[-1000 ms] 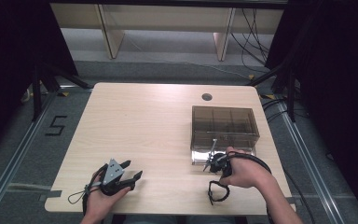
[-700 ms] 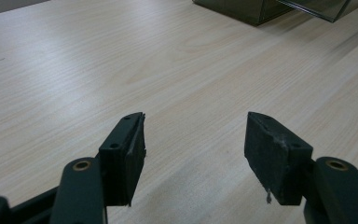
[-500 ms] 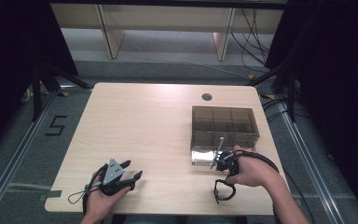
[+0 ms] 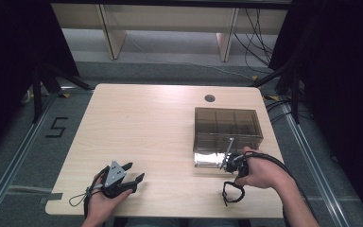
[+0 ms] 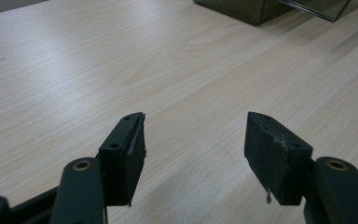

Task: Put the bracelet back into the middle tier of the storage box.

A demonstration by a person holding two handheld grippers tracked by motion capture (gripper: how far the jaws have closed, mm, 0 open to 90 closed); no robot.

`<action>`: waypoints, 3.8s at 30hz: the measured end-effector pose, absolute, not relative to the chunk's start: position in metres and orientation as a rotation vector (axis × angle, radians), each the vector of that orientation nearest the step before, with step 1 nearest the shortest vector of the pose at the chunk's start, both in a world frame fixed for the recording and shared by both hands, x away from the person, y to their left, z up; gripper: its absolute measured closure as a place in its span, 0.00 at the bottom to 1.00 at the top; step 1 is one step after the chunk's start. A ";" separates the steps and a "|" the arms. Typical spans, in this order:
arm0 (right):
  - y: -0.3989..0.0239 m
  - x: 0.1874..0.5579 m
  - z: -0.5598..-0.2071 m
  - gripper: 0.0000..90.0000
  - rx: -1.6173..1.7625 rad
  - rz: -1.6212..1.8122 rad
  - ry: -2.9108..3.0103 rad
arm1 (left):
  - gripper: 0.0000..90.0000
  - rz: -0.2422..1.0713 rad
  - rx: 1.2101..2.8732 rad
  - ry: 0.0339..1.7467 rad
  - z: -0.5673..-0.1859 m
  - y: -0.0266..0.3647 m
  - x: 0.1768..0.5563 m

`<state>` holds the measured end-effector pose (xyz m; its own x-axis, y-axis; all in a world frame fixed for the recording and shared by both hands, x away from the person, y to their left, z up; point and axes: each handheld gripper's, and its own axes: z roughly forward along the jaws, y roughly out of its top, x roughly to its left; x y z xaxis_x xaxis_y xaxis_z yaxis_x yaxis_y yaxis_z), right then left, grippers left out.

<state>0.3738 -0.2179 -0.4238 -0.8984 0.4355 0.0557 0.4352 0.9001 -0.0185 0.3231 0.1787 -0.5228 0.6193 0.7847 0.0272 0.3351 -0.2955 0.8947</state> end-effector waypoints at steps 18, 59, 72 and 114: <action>-0.241 0.375 -0.422 0.95 -0.783 0.023 -2.989 | 0.42 0.587 1.883 0.893 -0.523 0.179 0.323; -0.302 0.380 -0.410 0.95 -0.957 0.007 -2.945 | 0.42 0.589 1.887 0.893 -0.523 0.178 0.323; -0.313 0.384 -0.406 0.95 -0.989 -0.017 -2.920 | 0.42 0.591 1.888 0.898 -0.523 0.178 0.323; -0.317 0.406 -0.389 0.95 -0.939 -0.021 -2.949 | 0.42 0.586 1.885 0.895 -0.523 0.179 0.324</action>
